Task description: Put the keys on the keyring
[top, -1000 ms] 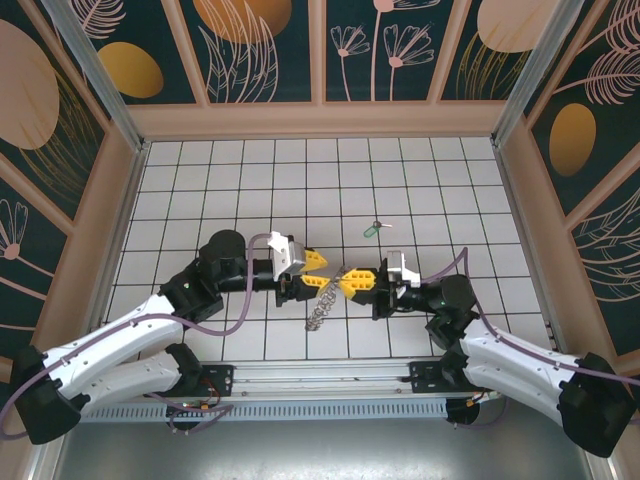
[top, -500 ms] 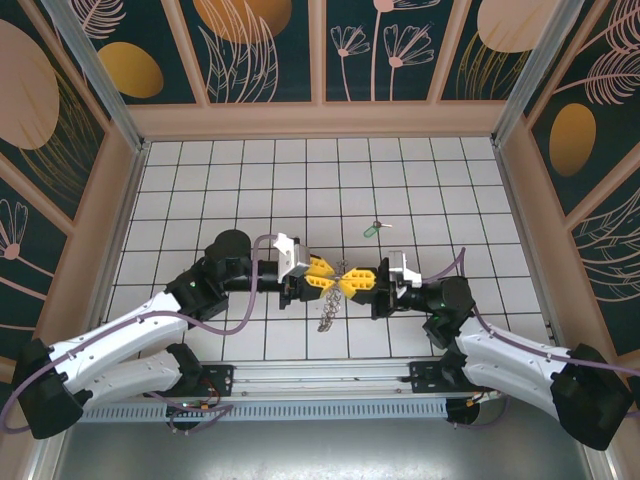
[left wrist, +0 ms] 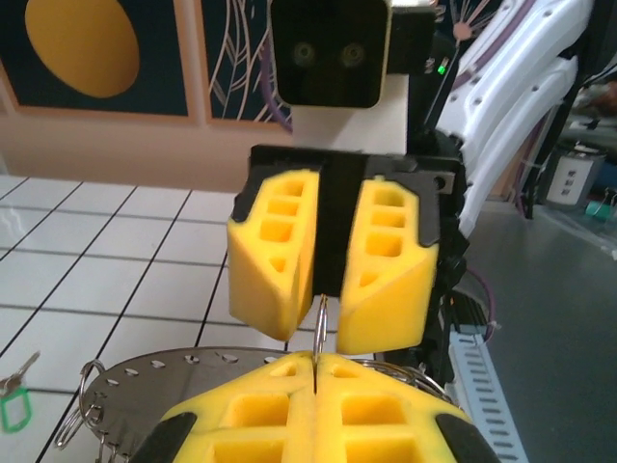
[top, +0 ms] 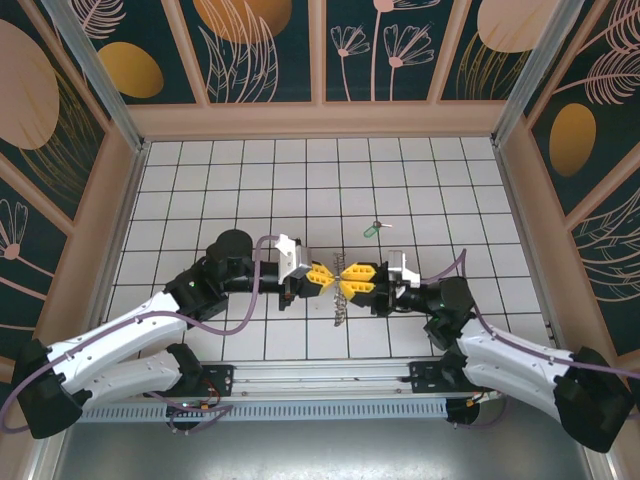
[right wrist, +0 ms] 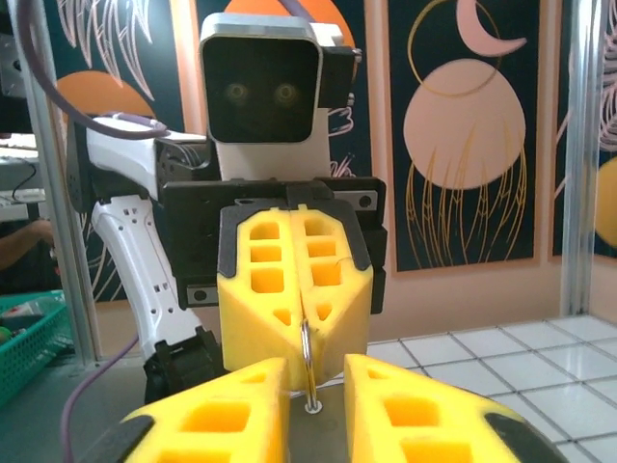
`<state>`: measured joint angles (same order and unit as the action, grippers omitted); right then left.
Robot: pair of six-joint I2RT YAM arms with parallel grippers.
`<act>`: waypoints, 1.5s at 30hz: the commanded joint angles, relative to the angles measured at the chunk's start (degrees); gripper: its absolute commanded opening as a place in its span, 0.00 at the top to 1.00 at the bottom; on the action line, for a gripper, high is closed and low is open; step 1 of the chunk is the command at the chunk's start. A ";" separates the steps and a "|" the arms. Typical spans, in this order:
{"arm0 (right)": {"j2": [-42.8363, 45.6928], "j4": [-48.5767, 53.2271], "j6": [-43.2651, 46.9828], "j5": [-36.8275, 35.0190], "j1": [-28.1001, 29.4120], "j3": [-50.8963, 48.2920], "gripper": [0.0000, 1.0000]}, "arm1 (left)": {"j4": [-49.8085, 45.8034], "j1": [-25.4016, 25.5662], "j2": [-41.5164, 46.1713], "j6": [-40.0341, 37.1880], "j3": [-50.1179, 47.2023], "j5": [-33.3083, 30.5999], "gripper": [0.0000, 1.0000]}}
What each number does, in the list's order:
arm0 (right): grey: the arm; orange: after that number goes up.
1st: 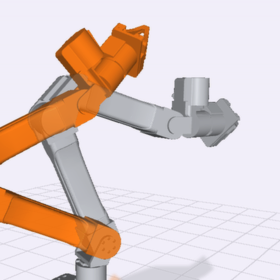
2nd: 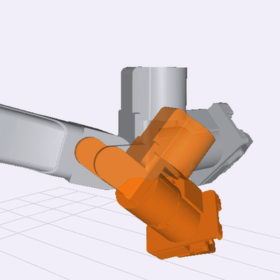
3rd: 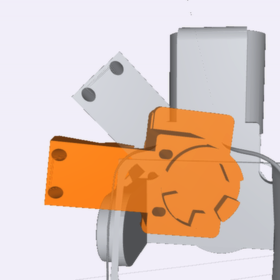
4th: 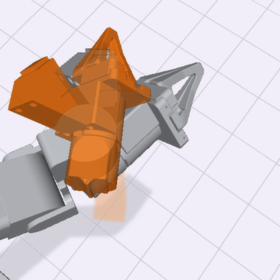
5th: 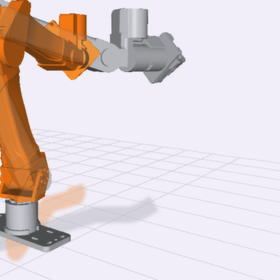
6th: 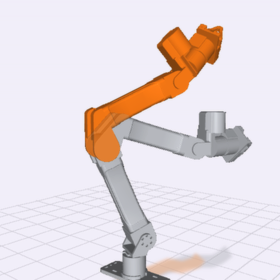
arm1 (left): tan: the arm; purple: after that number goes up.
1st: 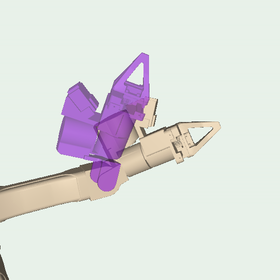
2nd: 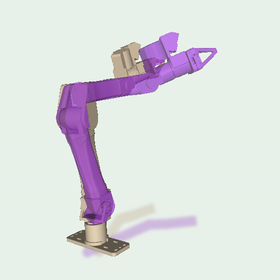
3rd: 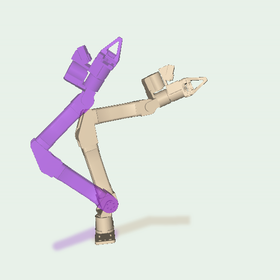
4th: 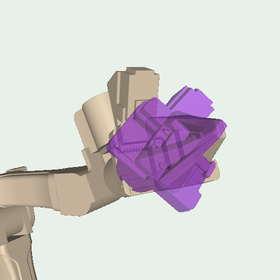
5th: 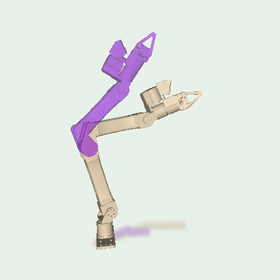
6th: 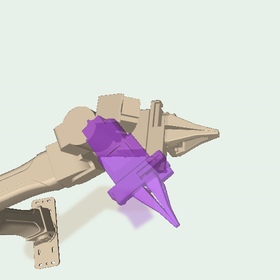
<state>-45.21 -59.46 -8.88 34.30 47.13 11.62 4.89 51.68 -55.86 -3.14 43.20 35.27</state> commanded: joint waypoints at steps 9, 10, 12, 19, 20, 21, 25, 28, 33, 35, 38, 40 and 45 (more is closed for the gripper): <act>9.50 41.42 18.82 -17.79 5.00 11.75 0.64 | -27.15 0.09 -1.05 -11.74 12.19 -8.93 1.00; 8.92 41.41 18.89 -18.16 5.43 11.89 0.64 | -28.86 0.07 -1.34 -12.24 12.21 -9.29 1.00; 6.95 41.64 19.06 -19.05 6.69 12.48 0.63 | -32.08 0.04 -1.96 -13.15 15.11 -10.31 1.00; 2.38 43.33 22.35 -21.91 11.92 14.74 0.63 | -38.20 0.09 -4.12 -15.30 17.53 -12.77 1.00; 2.11 42.96 22.52 -21.91 12.13 14.75 0.63 | -38.57 0.02 -4.49 -15.47 17.66 -12.81 1.00; 1.88 42.62 22.52 -22.15 12.28 14.75 0.63 | -38.96 0.07 -4.97 -15.64 17.78 -12.93 1.00; 1.57 41.76 22.77 -22.44 12.37 14.76 0.64 | -40.55 0.08 -6.56 -16.33 18.49 -14.06 1.00; 1.20 41.34 22.83 -22.46 12.40 14.66 0.64 | -41.36 0.09 -7.42 -16.72 18.93 -14.15 1.00; -0.63 40.57 23.17 -22.01 12.39 14.65 0.66 | -41.77 0.09 -8.43 -17.04 19.48 -13.92 1.00; -1.31 40.26 23.42 -21.75 12.41 14.83 0.66 | -41.89 0.09 -8.95 -17.13 19.63 -13.73 1.00; -2.15 39.81 23.99 -21.56 12.39 15.08 0.67 | -41.86 0.09 -9.52 -17.17 19.81 -13.43 1.00; -2.86 39.69 24.44 -21.44 12.41 15.51 0.68 | -41.71 0.09 -10.01 -17.30 19.95 -13.21 1.00; -3.92 39.53 25.07 -21.31 12.39 16.31 0.72 | -42.04 0.09 -11.11 -17.89 20.45 -13.75 1.00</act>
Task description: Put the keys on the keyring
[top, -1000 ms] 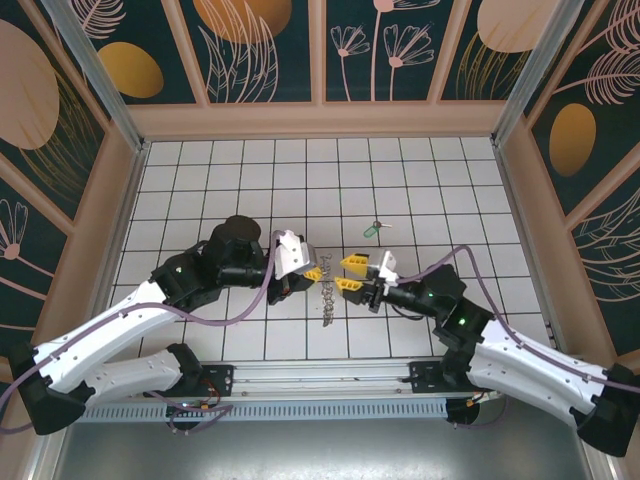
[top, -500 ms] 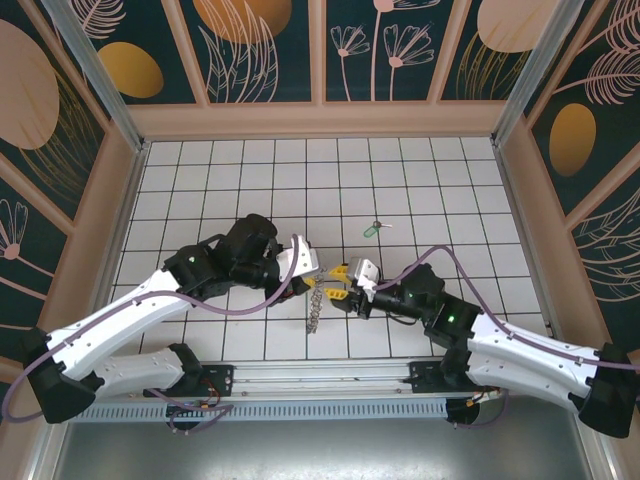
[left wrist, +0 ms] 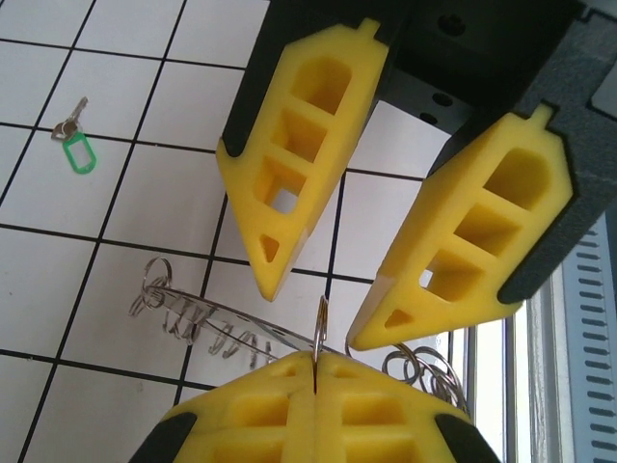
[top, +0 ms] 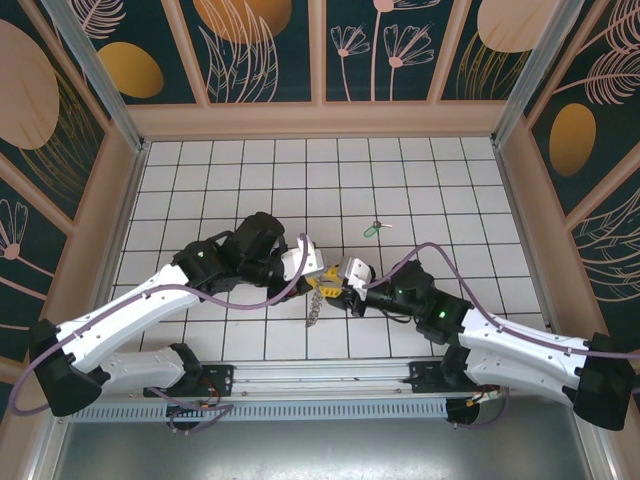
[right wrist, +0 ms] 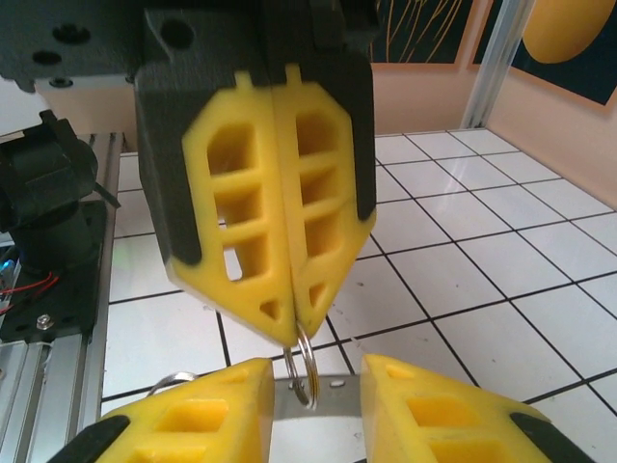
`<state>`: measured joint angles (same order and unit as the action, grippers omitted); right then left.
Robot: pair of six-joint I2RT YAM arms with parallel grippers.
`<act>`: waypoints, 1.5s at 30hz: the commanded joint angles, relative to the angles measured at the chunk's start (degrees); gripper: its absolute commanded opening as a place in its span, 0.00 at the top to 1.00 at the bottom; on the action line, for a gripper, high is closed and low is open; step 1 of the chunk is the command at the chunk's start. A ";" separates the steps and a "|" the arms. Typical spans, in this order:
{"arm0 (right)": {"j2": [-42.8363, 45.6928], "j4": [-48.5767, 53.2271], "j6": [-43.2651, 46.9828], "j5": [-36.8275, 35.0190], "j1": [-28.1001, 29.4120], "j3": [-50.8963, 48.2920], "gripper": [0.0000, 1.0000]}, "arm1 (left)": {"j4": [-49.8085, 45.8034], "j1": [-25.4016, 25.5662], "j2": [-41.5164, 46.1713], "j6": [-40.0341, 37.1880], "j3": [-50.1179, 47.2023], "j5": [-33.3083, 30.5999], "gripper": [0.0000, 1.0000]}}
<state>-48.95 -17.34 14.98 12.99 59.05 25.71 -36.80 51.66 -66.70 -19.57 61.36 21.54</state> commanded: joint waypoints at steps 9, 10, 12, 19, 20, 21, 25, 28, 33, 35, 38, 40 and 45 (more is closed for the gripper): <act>-1.67 -1.67 1.98 0.01 0.44 2.83 0.85 | -0.48 0.05 -0.87 -1.98 2.89 0.04 1.00; -1.65 -1.24 2.08 0.01 0.30 3.00 0.82 | -0.44 0.10 -0.80 -1.93 2.80 0.08 1.00; -1.54 -0.85 2.22 0.28 0.28 3.03 0.75 | -0.41 0.11 -0.69 -1.90 2.67 -0.01 1.00; -1.67 -0.50 2.34 0.21 0.26 2.94 0.78 | -0.43 0.09 -0.45 -1.65 2.71 0.08 1.00; -1.69 -0.45 2.49 0.04 0.22 2.94 0.77 | -0.38 0.10 -0.45 -1.62 2.71 0.04 1.00; -1.70 -0.25 2.64 0.01 0.23 3.02 0.76 | -0.43 0.11 -0.45 -1.69 2.71 0.00 1.00; -1.67 1.01 2.85 0.69 0.30 3.29 0.73 | -0.57 0.06 -0.45 -1.57 2.62 -0.26 1.00; -1.79 1.26 2.68 0.99 0.29 3.20 0.80 | -0.40 0.04 -0.36 -1.45 2.53 -0.36 1.00; -2.68 1.78 2.96 2.03 0.19 3.64 1.00 | -0.04 0.11 -0.28 -1.42 2.49 -0.08 1.00; -2.52 1.67 2.85 2.17 0.17 3.57 1.00 | 0.61 0.11 0.15 -1.12 2.23 0.44 1.00; -0.41 0.48 2.02 4.18 -0.31 2.91 1.00 | 5.44 0.11 2.60 0.88 -0.10 3.19 1.00; 1.95 -1.10 0.49 5.64 -0.93 2.00 1.00 | 9.82 0.06 4.75 2.80 -2.83 4.93 1.00; 6.49 -5.36 -3.67 11.00 -4.50 -0.55 1.00 | 18.89 0.06 9.11 7.77 -9.63 5.62 0.79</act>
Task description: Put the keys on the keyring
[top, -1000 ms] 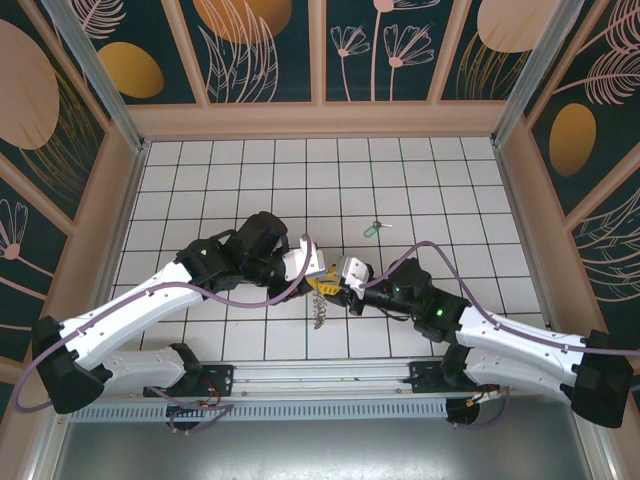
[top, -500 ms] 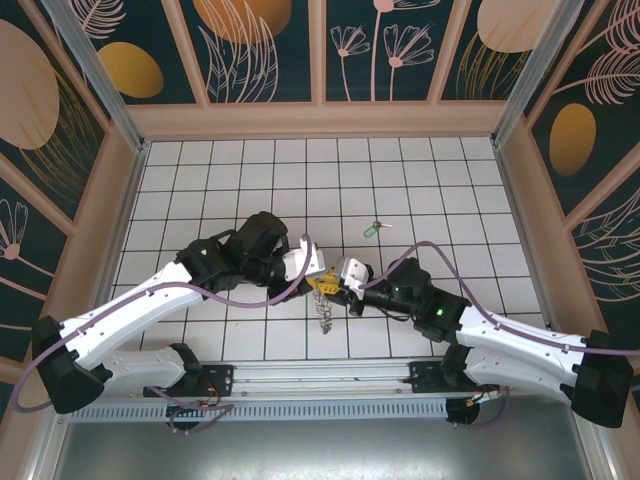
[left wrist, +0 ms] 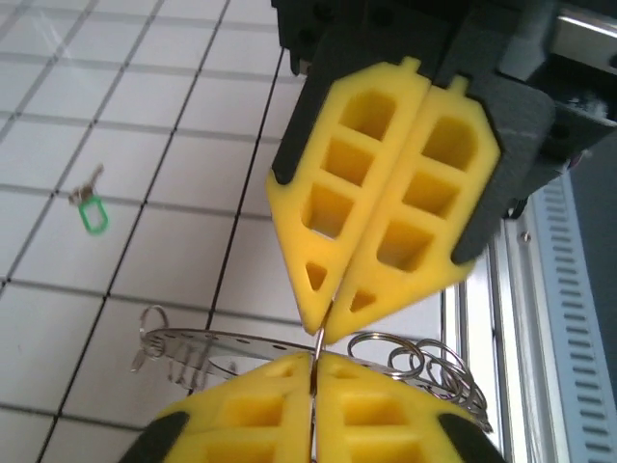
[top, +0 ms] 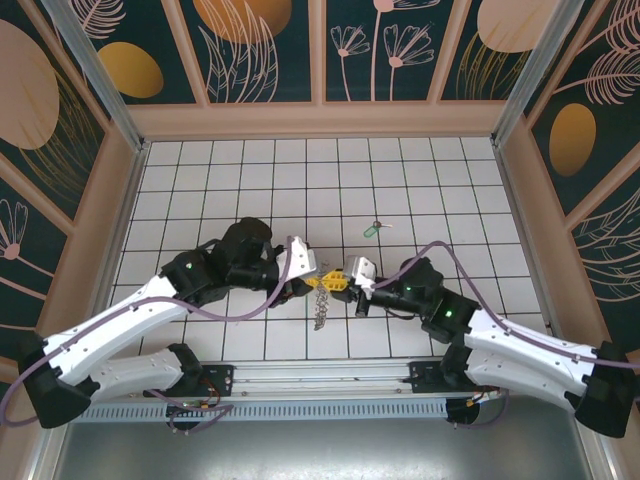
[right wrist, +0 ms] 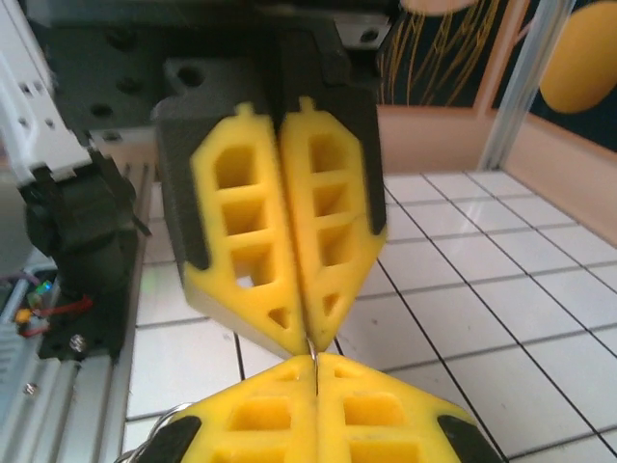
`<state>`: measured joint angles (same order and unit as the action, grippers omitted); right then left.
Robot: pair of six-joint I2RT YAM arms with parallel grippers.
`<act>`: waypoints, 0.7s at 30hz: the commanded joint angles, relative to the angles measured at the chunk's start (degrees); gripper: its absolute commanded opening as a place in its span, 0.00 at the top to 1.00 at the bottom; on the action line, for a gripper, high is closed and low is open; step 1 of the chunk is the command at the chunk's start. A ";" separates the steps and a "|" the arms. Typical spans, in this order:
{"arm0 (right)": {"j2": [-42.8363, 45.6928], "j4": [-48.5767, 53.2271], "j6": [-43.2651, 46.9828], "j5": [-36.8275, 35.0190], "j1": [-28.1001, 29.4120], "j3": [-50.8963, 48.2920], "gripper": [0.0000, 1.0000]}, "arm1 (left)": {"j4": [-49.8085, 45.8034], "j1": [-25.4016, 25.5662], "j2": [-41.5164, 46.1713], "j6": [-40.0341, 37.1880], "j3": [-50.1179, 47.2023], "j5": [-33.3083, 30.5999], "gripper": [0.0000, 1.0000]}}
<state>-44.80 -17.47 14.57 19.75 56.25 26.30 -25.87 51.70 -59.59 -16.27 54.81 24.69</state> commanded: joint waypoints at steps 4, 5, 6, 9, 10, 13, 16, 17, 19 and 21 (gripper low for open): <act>4.07 -9.43 -6.68 8.39 -4.34 -3.37 1.00 | 19.04 0.06 5.99 9.84 -9.93 3.45 0.65; 4.19 -10.60 -7.51 9.20 -4.75 -3.86 1.00 | 21.27 0.06 6.59 10.76 -11.21 3.84 0.65; 4.26 -12.05 -8.41 9.88 -4.93 -4.35 1.00 | 23.26 0.05 7.07 11.57 -12.17 4.54 0.64; 4.19 -15.71 -10.31 11.31 -5.32 -5.57 1.00 | 27.47 0.05 7.52 13.38 -13.51 6.51 0.63; 4.18 -16.78 -10.82 11.68 -5.36 -5.97 1.00 | 29.16 0.04 7.61 14.11 -14.06 7.27 0.63; 4.10 -19.92 -12.11 12.75 -5.45 -7.03 1.00 | 32.10 0.06 7.48 15.19 -14.64 8.79 0.63; 3.97 -22.93 -13.47 13.19 -5.51 -8.21 1.00 | 33.23 0.05 7.05 15.56 -14.82 9.58 0.64; 3.93 -23.86 -13.80 13.32 -5.52 -8.51 1.00 | 33.33 0.06 6.74 15.69 -14.73 9.79 0.65; 3.92 -26.25 -14.60 13.52 -5.69 -9.36 1.00 | 33.43 0.00 6.05 15.75 -14.66 10.34 0.67; 3.80 -28.88 -15.91 14.13 -6.25 -10.14 1.00 | 33.34 0.05 5.87 15.80 -14.63 10.52 0.68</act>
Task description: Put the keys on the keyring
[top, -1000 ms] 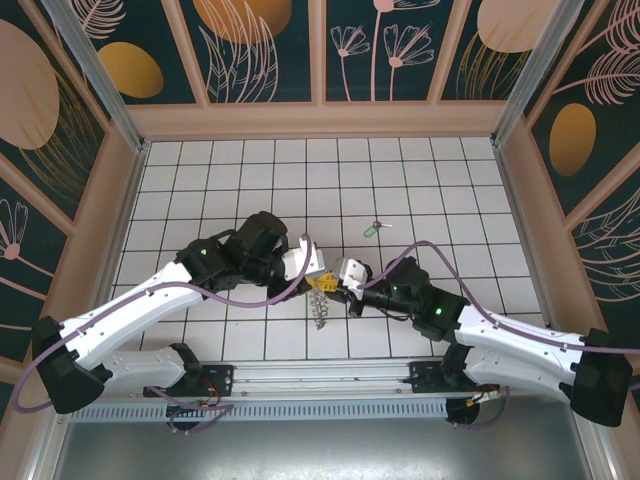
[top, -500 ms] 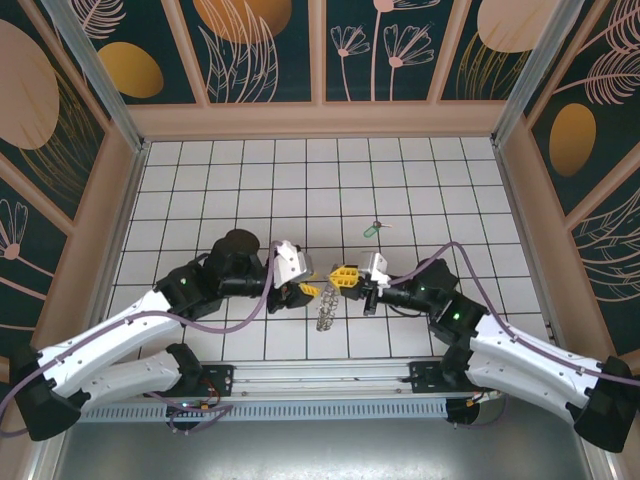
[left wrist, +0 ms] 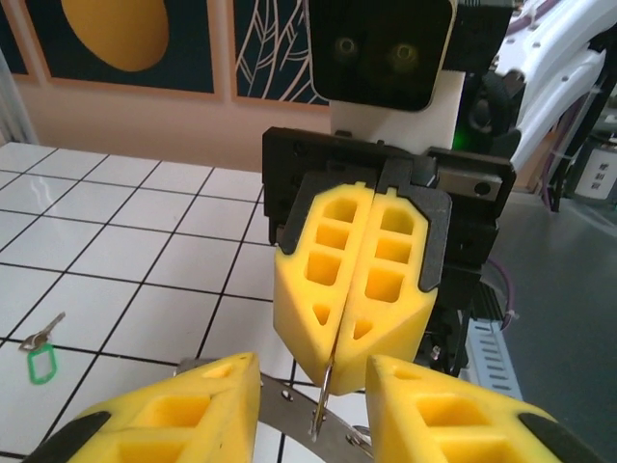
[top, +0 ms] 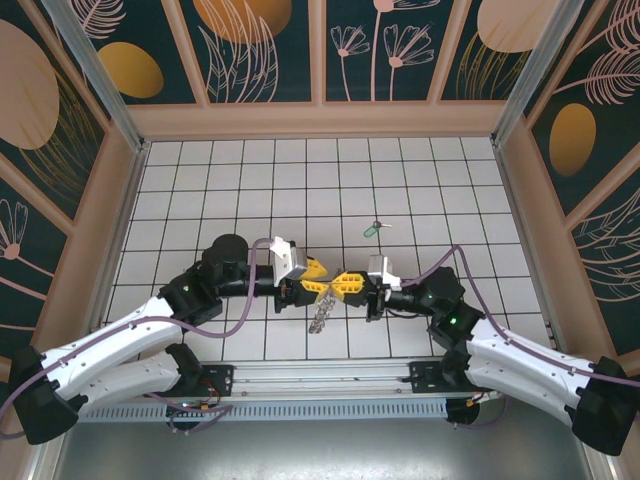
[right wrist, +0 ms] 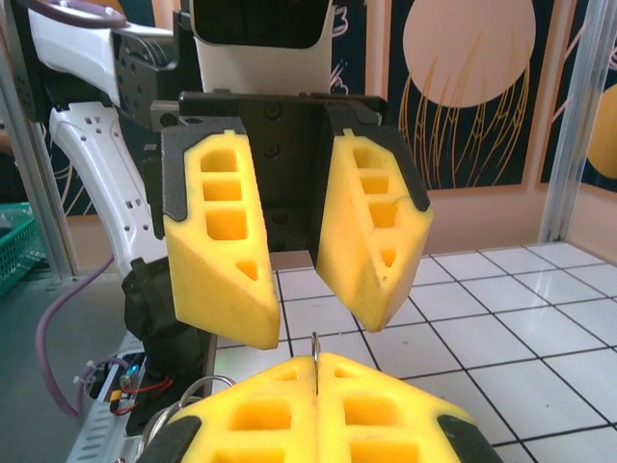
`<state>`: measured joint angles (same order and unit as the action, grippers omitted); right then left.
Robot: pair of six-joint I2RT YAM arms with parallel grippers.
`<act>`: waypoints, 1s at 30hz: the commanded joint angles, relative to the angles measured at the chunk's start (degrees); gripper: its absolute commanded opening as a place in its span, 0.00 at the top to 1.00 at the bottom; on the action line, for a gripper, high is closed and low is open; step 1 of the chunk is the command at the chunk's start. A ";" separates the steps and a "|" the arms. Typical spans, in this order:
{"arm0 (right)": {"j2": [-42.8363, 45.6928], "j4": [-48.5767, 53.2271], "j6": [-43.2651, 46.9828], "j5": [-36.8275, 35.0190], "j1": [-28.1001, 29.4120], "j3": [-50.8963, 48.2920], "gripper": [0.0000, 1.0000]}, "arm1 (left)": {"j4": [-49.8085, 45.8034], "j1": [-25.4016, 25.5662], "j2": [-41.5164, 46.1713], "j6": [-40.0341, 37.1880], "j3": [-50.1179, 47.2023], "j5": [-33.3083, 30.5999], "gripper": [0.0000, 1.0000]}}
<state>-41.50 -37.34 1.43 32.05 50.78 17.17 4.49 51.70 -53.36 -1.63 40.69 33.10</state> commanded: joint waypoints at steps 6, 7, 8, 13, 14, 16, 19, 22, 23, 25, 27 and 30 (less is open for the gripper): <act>-1.75 -19.23 -7.21 3.09 -1.27 -3.94 1.00 | 3.81 0.06 0.71 1.61 -1.31 2.46 0.69; -2.28 -21.19 -7.98 3.19 -1.31 -4.46 1.00 | 3.92 -0.02 0.59 1.63 -1.31 2.52 0.70; -2.86 -22.59 -8.63 3.40 -1.30 -4.76 1.00 | 3.94 0.06 0.49 1.67 -1.40 2.70 0.70; -5.34 -26.57 -9.69 3.86 -1.30 -5.02 1.00 | 4.29 0.02 -0.58 1.69 -1.31 3.21 0.73; -5.45 -26.93 -9.78 3.89 -1.30 -5.11 1.00 | 4.20 0.01 -0.76 1.63 -1.23 3.27 0.74; -5.57 -27.58 -9.88 4.07 -1.27 -5.18 1.00 | 4.03 0.05 -1.00 1.41 -1.23 3.28 0.75; -5.81 -28.85 -10.29 3.77 -1.30 -5.65 1.00 | 3.87 0.06 -1.67 1.51 -1.13 4.20 0.76; -5.88 -29.87 -10.46 3.37 -1.39 -5.98 1.00 | 3.16 0.06 -1.83 1.42 -1.05 4.35 0.76; -5.97 -30.01 -10.56 3.44 -1.40 -5.93 1.00 | 3.07 0.02 -1.70 1.41 -1.05 4.26 0.77; -6.64 -30.57 -10.74 3.83 -1.39 -5.81 1.00 | 2.98 0.01 -1.34 1.32 -1.05 4.27 0.83; -7.18 -31.55 -10.92 3.89 -1.40 -5.95 1.00 | 3.02 0.05 -1.22 1.34 -0.91 4.46 0.92; -7.56 -31.81 -10.79 4.02 -1.39 -5.74 1.00 | 2.74 0.05 -1.39 0.98 -0.65 4.73 1.00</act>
<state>-49.06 -63.20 -8.91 35.27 49.47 11.16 7.07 51.70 -54.92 -0.49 39.86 37.08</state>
